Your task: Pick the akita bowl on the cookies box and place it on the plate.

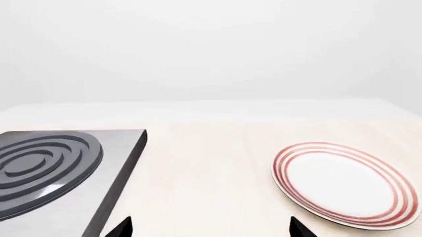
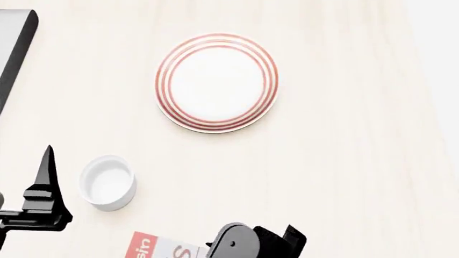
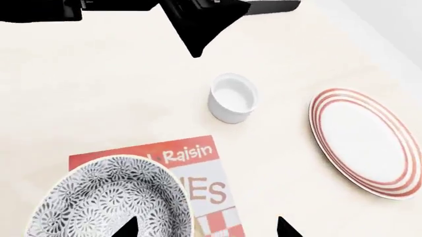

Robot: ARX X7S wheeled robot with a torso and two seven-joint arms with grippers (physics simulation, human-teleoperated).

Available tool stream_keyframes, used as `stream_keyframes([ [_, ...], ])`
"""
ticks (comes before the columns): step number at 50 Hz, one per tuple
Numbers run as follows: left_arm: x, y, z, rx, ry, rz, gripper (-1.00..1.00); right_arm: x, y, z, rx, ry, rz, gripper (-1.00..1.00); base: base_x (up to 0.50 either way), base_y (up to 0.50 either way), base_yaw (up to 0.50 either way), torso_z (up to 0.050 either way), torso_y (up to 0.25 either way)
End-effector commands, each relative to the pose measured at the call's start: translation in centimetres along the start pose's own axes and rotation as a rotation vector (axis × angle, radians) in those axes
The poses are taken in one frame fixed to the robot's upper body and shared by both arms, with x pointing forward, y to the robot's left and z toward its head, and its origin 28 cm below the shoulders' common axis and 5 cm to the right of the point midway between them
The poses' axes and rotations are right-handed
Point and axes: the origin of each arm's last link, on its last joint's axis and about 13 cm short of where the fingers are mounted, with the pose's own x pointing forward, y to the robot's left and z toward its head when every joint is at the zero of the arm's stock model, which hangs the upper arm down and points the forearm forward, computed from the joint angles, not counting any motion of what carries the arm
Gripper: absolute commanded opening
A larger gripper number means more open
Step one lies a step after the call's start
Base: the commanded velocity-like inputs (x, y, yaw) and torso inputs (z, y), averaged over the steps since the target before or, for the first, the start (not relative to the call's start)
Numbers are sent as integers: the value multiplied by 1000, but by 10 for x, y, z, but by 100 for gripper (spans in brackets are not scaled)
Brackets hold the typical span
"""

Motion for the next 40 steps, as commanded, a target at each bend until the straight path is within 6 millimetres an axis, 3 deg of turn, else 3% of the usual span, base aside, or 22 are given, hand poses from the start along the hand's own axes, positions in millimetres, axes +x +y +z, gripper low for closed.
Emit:
stream_keyframes([
  [1, 0, 1, 1, 26, 10, -46, 100, 0, 6, 6, -45, 49, 59, 100, 0, 0, 0, 0, 0],
  [17, 0, 1, 0, 25, 8, -52, 100, 1, 15, 21, -149, 70, 139, 100, 0, 0, 0, 0, 0],
  [40, -1, 1, 0, 27, 4, -54, 100, 9, 31, 20, -154, 119, 249, 100, 0, 0, 0, 0, 0],
])
